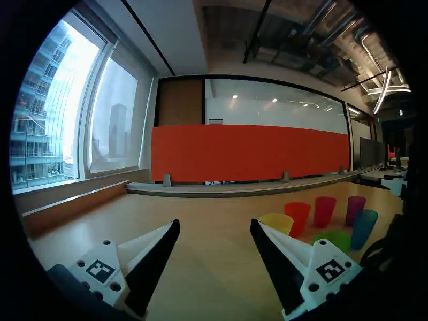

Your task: Pour water

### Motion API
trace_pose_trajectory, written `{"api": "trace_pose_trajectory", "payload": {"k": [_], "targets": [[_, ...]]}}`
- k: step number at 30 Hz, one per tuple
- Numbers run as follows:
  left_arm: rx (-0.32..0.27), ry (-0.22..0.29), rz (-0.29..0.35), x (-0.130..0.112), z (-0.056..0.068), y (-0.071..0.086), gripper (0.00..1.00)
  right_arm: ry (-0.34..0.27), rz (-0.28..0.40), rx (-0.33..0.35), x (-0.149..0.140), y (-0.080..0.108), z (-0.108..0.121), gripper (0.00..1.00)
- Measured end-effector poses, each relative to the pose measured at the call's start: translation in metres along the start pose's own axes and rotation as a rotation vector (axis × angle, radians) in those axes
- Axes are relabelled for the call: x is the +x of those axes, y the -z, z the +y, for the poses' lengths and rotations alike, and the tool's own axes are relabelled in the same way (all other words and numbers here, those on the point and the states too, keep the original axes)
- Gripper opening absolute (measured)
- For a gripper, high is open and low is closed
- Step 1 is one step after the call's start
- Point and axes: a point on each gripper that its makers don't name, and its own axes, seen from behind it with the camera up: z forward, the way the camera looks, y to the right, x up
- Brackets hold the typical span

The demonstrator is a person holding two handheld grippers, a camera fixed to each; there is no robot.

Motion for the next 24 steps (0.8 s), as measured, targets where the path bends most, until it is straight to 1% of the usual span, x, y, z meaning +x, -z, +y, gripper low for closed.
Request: {"api": "trace_pose_trajectory", "payload": {"k": [24], "targets": [[0.000, 0.000, 0.000, 0.0006, -0.0004, -0.0003, 0.98, -0.002, -0.002, 0.003, -0.0013, 0.0002, 0.0006, 1.00]]}}
